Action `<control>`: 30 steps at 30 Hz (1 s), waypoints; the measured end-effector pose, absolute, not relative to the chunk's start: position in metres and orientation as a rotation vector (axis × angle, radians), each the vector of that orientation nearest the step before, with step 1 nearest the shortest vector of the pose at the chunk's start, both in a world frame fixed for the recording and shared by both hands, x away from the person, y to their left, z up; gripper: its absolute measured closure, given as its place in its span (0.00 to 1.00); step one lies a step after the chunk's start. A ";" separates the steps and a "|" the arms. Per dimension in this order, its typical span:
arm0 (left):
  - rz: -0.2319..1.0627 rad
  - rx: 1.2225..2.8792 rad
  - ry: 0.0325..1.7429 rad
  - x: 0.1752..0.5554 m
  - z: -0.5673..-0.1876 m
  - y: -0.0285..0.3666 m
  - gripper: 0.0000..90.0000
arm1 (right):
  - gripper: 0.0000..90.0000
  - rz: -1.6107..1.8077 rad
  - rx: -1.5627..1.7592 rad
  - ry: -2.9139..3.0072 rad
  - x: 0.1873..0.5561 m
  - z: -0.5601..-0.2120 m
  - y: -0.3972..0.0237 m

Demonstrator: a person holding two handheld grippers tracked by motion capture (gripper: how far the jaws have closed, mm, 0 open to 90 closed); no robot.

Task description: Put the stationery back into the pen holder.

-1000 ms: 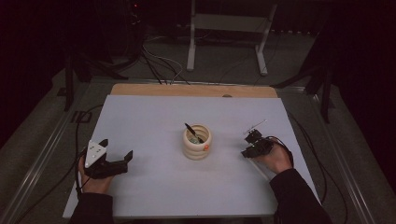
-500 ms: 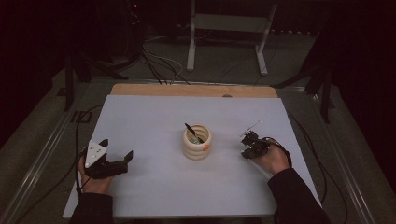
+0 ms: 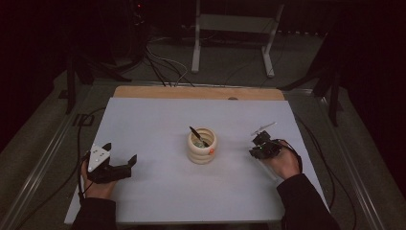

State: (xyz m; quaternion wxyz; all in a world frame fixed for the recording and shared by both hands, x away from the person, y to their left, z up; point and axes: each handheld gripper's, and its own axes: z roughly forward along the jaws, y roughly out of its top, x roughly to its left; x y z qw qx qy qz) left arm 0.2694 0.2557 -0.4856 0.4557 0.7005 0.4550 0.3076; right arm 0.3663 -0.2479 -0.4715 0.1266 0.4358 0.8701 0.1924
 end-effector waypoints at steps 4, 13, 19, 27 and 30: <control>0.759 1.731 1.122 0.270 -0.486 0.255 0.00 | 0.88 0.658 1.265 2.488 0.364 -0.459 -0.247; 0.757 1.732 1.122 0.270 -0.486 0.255 0.00 | 0.88 0.854 1.225 2.372 0.360 -0.433 -0.240; 0.758 1.729 1.122 0.270 -0.486 0.255 0.00 | 0.88 0.963 1.184 2.308 0.358 -0.419 -0.230; 0.757 1.727 1.121 0.270 -0.486 0.256 0.00 | 0.88 1.018 1.152 2.279 0.359 -0.409 -0.222; 0.757 1.729 1.122 0.270 -0.486 0.256 0.00 | 0.88 1.037 1.141 2.265 0.359 -0.405 -0.219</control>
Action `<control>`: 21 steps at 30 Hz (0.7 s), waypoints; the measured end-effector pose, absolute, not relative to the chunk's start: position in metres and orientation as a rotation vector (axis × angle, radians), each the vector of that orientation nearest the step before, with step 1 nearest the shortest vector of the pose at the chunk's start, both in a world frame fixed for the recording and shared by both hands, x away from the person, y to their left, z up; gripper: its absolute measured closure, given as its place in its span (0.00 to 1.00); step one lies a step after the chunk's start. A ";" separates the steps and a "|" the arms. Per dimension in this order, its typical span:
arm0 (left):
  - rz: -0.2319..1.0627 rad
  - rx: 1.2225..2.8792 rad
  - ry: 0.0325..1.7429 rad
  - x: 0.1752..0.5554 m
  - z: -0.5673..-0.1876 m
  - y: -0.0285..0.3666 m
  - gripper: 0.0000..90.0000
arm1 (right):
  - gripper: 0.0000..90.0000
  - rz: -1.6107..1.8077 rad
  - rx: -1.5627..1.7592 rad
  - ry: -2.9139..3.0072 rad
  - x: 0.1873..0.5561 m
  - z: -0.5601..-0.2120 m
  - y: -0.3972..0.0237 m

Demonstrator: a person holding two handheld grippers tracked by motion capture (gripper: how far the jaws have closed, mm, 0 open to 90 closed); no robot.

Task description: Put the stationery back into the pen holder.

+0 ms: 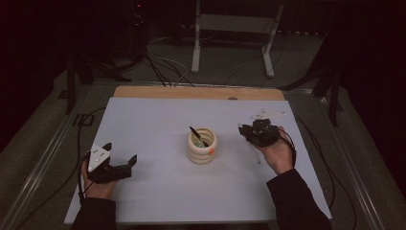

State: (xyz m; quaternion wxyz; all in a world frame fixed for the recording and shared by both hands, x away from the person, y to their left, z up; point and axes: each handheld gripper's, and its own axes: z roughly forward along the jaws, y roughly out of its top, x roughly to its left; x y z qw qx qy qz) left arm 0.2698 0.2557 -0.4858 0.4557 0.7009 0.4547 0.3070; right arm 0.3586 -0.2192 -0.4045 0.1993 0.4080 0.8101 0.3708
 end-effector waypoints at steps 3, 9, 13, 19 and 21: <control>0.755 1.727 1.120 0.270 -0.486 0.256 0.00 | 0.88 1.054 1.129 2.254 0.359 -0.401 -0.217; 0.755 1.725 1.119 0.270 -0.486 0.256 0.00 | 0.88 1.099 1.118 2.242 0.360 -0.393 -0.211; 0.753 1.721 1.120 0.270 -0.486 0.256 0.00 | 0.88 1.120 1.103 2.235 0.361 -0.388 -0.205; 0.752 1.714 1.121 0.269 -0.485 0.257 0.00 | 0.88 1.164 1.080 2.228 0.361 -0.380 -0.196; 0.752 1.714 1.120 0.269 -0.485 0.257 0.00 | 0.88 1.177 1.074 2.223 0.362 -0.377 -0.193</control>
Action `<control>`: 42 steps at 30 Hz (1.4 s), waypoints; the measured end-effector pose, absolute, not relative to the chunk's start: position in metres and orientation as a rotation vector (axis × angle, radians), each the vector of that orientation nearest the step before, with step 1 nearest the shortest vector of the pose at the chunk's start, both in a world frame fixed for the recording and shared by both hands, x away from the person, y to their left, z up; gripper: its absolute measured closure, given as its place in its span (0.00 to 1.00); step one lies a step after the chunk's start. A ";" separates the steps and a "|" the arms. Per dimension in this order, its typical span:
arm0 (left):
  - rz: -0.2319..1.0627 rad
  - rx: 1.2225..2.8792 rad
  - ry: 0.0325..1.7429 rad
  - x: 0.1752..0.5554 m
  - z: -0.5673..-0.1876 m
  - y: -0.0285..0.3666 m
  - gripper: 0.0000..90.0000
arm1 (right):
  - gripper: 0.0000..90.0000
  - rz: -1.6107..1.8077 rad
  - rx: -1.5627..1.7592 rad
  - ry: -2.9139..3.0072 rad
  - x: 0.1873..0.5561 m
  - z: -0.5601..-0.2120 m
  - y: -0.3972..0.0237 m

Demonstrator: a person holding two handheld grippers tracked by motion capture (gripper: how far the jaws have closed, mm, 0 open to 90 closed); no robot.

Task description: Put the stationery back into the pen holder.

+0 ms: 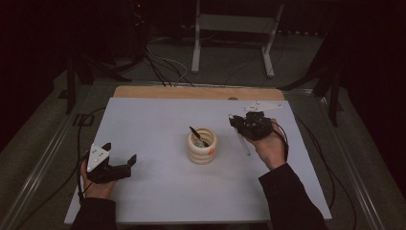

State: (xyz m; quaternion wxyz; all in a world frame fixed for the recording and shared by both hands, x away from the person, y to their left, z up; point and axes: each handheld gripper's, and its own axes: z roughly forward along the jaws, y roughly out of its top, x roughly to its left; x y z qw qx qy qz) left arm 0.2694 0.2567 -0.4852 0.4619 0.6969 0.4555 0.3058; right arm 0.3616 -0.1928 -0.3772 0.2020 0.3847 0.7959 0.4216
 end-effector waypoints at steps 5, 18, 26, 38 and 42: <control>0.752 1.714 1.121 0.269 -0.485 0.257 0.00 | 0.88 1.197 1.056 2.213 0.363 -0.371 -0.185; 0.751 1.714 1.120 0.270 -0.485 0.258 0.00 | 0.88 1.220 1.005 2.202 0.369 -0.358 -0.165; 0.751 1.716 1.118 0.270 -0.485 0.258 0.00 | 0.88 1.230 0.985 2.195 0.374 -0.351 -0.155; 0.748 1.715 1.121 0.270 -0.485 0.257 0.00 | 0.88 1.248 0.988 2.182 0.381 -0.347 -0.150; 0.749 1.716 1.122 0.270 -0.485 0.258 0.00 | 0.88 1.251 0.978 2.179 0.383 -0.348 -0.147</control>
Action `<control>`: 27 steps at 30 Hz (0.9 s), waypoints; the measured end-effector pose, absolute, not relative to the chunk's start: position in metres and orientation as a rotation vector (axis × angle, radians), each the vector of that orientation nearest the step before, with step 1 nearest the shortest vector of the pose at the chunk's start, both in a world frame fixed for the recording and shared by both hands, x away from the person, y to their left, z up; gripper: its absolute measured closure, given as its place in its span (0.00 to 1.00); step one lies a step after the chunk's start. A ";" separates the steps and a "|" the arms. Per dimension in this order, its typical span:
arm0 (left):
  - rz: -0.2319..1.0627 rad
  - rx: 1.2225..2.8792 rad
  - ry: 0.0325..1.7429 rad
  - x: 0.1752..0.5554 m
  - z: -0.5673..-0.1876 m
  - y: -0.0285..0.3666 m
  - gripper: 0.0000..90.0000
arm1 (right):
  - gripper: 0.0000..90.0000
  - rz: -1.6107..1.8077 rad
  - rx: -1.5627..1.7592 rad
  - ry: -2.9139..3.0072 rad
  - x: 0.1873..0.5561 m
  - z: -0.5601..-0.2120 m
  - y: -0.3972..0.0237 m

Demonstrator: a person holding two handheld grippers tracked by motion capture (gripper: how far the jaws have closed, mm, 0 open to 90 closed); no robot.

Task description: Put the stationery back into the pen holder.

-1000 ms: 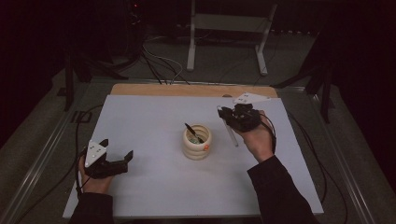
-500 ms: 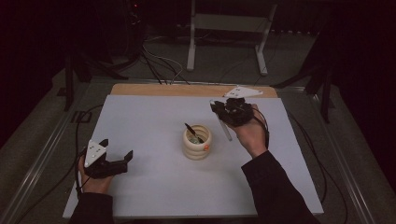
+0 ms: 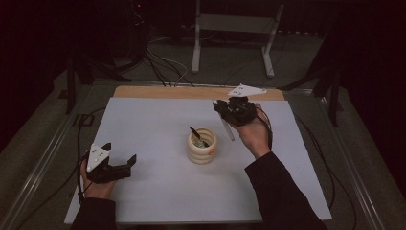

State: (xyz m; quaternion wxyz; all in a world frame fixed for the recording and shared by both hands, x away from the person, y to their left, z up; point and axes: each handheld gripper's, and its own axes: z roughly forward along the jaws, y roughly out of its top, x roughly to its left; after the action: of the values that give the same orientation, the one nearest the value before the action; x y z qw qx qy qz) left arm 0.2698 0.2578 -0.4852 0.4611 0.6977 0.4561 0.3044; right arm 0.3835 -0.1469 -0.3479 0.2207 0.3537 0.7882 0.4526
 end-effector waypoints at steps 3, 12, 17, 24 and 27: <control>0.748 1.715 1.124 0.270 -0.485 0.258 0.00 | 0.88 1.262 0.976 2.177 0.385 -0.349 -0.144; 0.745 1.718 1.122 0.270 -0.485 0.258 0.00 | 0.88 1.287 0.961 2.169 0.388 -0.348 -0.140; 0.745 1.718 1.121 0.270 -0.485 0.258 0.00 | 0.88 1.316 0.963 2.158 0.390 -0.347 -0.137; 0.744 1.718 1.121 0.270 -0.486 0.258 0.00 | 0.88 1.351 0.955 2.147 0.391 -0.345 -0.132; 0.744 1.718 1.120 0.270 -0.486 0.257 0.00 | 0.88 1.360 0.953 2.145 0.391 -0.345 -0.130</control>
State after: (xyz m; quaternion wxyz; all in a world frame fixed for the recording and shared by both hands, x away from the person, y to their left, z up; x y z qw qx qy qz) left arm 0.2701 0.2574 -0.4855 0.4616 0.6986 0.4554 0.3025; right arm 0.3913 -0.1298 -0.3452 0.2127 0.3432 0.7727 0.4898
